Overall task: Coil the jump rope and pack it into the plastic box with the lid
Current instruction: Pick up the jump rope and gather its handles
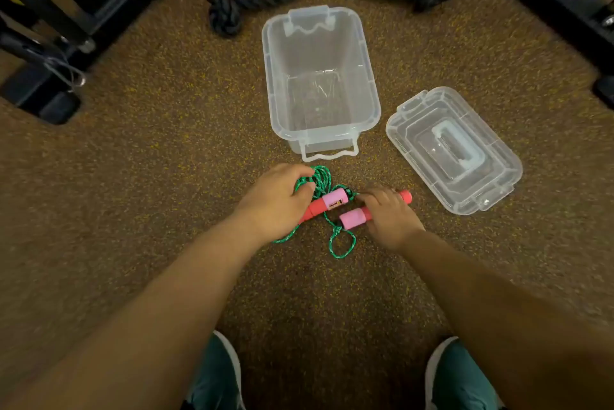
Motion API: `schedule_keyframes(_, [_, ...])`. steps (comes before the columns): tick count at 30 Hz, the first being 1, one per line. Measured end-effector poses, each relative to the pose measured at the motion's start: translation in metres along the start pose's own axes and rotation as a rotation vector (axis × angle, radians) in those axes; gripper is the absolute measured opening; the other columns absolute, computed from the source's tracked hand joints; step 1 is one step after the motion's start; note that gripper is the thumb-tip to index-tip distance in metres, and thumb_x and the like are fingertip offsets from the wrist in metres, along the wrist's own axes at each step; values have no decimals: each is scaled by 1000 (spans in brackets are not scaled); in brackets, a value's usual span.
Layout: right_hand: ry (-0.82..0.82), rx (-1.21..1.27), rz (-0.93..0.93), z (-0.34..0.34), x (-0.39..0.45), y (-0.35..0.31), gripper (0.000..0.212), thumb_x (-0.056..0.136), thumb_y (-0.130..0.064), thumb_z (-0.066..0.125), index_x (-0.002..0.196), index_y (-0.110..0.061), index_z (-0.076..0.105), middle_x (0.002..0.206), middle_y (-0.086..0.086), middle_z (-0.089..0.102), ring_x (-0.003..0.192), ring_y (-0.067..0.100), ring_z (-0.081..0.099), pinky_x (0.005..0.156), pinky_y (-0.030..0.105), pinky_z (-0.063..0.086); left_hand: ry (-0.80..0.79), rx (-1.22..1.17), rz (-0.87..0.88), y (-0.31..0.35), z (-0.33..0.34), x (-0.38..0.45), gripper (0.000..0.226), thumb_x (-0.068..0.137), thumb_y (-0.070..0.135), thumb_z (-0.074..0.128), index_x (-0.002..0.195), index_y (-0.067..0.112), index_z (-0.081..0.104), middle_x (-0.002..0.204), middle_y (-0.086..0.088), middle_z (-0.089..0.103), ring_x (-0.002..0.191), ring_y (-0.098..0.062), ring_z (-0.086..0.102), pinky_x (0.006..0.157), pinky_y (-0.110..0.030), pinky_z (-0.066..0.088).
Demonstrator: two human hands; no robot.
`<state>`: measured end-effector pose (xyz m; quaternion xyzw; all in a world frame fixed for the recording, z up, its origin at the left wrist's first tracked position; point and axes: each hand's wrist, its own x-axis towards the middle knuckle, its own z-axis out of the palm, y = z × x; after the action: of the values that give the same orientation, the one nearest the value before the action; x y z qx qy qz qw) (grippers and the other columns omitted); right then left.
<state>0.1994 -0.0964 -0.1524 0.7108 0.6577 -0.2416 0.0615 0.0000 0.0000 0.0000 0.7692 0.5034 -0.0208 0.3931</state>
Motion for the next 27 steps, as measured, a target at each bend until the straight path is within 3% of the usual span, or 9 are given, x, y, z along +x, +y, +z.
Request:
schedule_keyframes(3, [-47, -123, 70, 10, -1, 6, 52, 88, -9, 44, 139, -14, 35, 144, 13, 39, 139, 33, 28, 118, 45, 15, -6, 18, -19, -4, 4, 1, 36, 95, 28, 45, 129, 18, 53, 132, -7, 52, 124, -21, 47, 105, -30, 34])
schedule_keyframes(9, [-213, -359, 200, 0, -18, 3, 35, 90, -15, 46, 125, -11, 49, 129, 13, 48, 124, 33, 42, 114, 46, 24, -30, 19, -35, -3, 3, -5, 36, 95, 30, 45, 128, 20, 53, 132, -5, 52, 121, -20, 48, 105, -36, 36])
schedule_keyframes(11, [-288, -256, 255, -12, -21, 7, 39, 87, -22, 51, 124, -12, 51, 129, 14, 51, 123, 33, 46, 108, 43, 33, -20, 3, -23, 1, -1, -8, 35, 94, 28, 46, 127, 18, 55, 132, -7, 53, 122, -20, 48, 106, -33, 36])
schedule_keyframes(15, [-505, 112, 237, -69, -27, 8, 47, 78, -40, 65, 119, -17, 58, 110, 7, 64, 95, 24, 60, 82, 32, 49, -15, -1, 11, 19, -16, -17, 35, 95, 29, 45, 126, 18, 55, 132, -6, 52, 122, -20, 48, 106, -32, 36])
schedule_keyframes(21, [-334, 294, 228, -175, -62, -14, 32, 91, -38, 53, 113, -16, 58, 88, 13, 68, 65, 21, 61, 65, 31, 49, 38, -24, 89, 45, -46, -37, 34, 95, 32, 45, 124, 19, 56, 130, -6, 54, 123, -21, 48, 105, -32, 36])
schedule_keyframes(25, [-256, 296, 187, -225, -95, -35, 14, 93, -38, 48, 89, -27, 56, 79, 4, 62, 67, 19, 58, 57, 28, 42, 80, -38, 136, 52, -59, -50, 33, 95, 30, 45, 122, 18, 58, 128, -5, 56, 119, -18, 50, 101, -26, 36])
schedule_keyframes(27, [-176, 330, 170, -238, -112, -44, 17, 94, -38, 47, 87, -27, 59, 77, 2, 60, 65, 17, 54, 56, 27, 39, 100, -56, 150, 53, -61, -56, 33, 95, 30, 45, 123, 17, 58, 128, -6, 56, 118, -18, 51, 100, -25, 36])
